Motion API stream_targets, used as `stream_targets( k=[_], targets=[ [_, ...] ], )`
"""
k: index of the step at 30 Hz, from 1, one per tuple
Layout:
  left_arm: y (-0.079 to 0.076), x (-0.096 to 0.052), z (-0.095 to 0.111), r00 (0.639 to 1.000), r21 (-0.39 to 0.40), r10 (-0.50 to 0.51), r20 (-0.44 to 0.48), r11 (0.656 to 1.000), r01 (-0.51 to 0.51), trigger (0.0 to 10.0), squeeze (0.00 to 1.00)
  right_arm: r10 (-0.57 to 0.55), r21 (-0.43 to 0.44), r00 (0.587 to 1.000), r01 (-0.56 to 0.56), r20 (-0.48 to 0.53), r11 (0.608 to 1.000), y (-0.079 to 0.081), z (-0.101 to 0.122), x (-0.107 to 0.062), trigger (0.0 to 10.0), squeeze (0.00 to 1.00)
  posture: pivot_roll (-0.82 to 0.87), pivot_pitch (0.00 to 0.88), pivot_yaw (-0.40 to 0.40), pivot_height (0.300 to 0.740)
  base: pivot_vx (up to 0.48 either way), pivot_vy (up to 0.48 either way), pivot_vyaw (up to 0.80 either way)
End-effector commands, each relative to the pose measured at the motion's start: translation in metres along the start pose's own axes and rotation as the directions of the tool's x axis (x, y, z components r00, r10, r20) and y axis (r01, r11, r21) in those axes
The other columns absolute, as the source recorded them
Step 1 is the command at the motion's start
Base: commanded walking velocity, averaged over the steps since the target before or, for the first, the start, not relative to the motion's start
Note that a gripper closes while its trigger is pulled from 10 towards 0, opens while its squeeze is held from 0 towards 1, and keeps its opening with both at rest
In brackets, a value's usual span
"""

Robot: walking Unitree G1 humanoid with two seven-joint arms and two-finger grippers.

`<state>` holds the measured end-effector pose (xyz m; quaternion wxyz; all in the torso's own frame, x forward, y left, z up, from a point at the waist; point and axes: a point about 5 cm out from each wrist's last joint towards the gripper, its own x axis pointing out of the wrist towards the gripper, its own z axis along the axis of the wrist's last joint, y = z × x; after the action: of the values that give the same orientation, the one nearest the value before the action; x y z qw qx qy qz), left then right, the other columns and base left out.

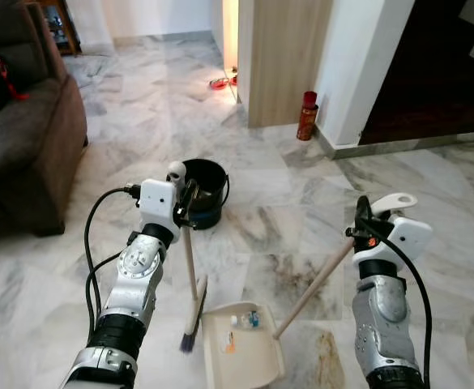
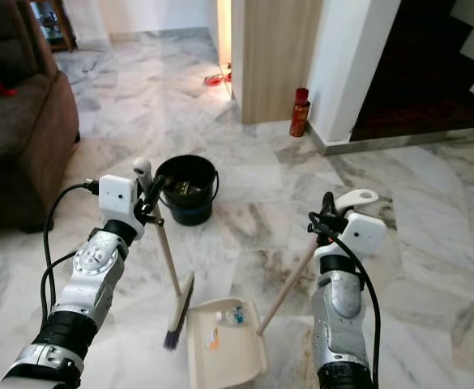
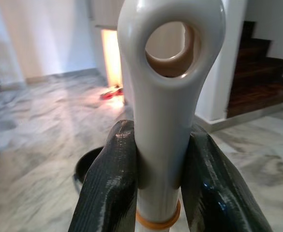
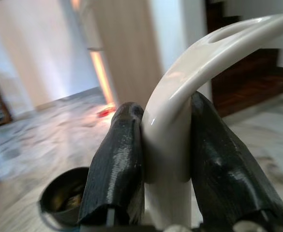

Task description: Sweep floor

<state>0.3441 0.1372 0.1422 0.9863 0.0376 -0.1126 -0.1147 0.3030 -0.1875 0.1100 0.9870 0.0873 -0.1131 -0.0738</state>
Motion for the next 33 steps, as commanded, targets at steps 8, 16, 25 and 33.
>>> stream_targets(
  k=[8,16,25,33],
  targets=[
    [0.0013,0.0032,0.0092,0.999,0.026,0.001,0.036,1.0,-0.001,10.0,0.0,0.059,0.038,0.997,-0.061,0.056,0.997,0.0119,0.0149,0.0065,10.0,0.0,0.1,0.02,-0.002,0.74,0.093,0.0,0.09],
    [0.0011,0.0034,0.0094,0.999,0.027,-0.001,0.037,1.0,0.0,10.0,0.0,0.074,0.044,0.996,-0.076,0.05,0.996,0.0135,0.0143,0.0064,10.0,0.0,0.1,0.016,0.002,0.74,0.265,0.0,0.0],
    [0.0,0.0039,0.0097,0.999,0.028,-0.004,0.039,1.0,0.003,10.0,0.0,0.089,0.046,0.995,-0.091,0.044,0.995,0.0156,0.0132,0.0059,10.0,0.0,0.1,0.007,0.003,0.74,0.28,0.0,0.0],
    [-0.0002,0.0039,0.0095,0.999,0.027,-0.005,0.038,1.0,0.004,10.0,0.0,0.102,0.042,0.994,-0.104,0.044,0.994,0.0176,0.0132,0.006,10.0,0.0,0.1,0.006,0.0,0.74,0.301,0.0,0.0]
  ],
)
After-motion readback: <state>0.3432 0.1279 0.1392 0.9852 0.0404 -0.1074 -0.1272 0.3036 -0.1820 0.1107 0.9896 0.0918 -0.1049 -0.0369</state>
